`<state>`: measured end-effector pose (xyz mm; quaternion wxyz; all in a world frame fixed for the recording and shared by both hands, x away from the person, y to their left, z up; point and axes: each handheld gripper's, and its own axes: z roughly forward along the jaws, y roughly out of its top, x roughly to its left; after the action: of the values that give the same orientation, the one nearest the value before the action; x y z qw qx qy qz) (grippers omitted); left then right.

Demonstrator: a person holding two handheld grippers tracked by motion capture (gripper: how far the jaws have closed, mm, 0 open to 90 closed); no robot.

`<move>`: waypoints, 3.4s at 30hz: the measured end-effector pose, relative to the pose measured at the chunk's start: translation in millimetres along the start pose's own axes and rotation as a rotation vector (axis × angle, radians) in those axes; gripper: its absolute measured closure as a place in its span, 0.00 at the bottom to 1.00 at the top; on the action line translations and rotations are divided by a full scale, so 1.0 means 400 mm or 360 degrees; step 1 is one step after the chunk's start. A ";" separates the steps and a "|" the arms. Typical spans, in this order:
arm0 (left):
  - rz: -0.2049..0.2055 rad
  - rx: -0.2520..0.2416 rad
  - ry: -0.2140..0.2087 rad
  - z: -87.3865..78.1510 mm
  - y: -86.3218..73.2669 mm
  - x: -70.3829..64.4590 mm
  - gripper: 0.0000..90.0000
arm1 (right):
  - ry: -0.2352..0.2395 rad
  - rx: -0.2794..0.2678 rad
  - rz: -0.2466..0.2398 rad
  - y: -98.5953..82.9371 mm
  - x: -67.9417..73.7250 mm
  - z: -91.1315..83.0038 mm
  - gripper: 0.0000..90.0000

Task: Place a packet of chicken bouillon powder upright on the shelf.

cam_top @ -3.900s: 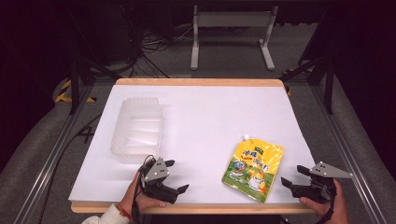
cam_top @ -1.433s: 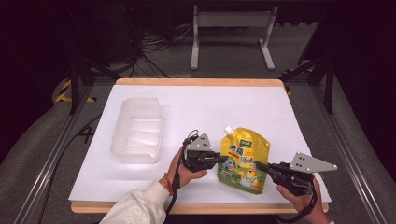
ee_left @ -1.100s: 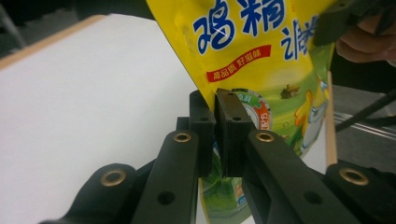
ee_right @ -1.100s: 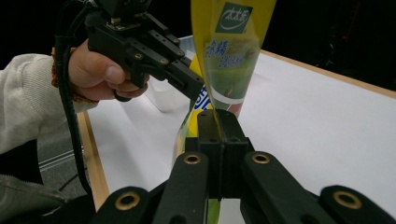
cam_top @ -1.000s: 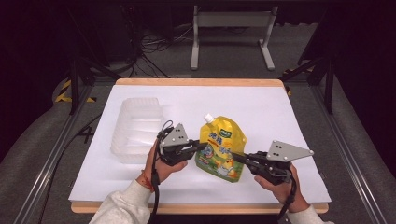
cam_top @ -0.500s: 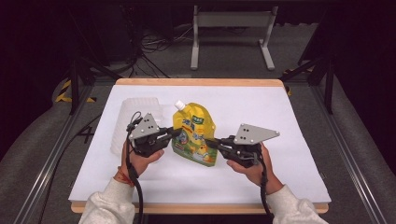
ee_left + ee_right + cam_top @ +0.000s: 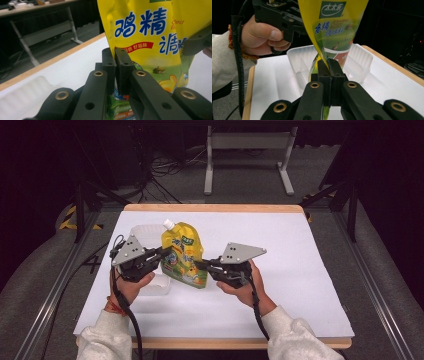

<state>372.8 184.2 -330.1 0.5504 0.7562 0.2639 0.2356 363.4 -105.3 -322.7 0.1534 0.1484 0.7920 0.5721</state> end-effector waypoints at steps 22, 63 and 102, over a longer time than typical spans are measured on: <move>-0.0134 -0.0131 0.0249 -0.095 -0.067 0.099 0.98 | 0.0048 0.0016 -0.0082 0.057 -0.002 0.184 1.00; -0.0262 -0.0044 0.0321 -0.088 -0.165 0.187 0.96 | 0.0052 0.0091 -0.0031 0.001 -0.024 0.338 1.00; -0.0215 0.0168 0.0415 -0.080 -0.213 0.157 0.90 | -0.0045 0.0263 -0.0063 -0.060 0.005 0.327 0.89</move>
<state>387.1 269.9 -398.6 0.4854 0.7277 0.3955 0.2800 414.1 0.7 -384.5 0.1633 0.1529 0.8370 0.4995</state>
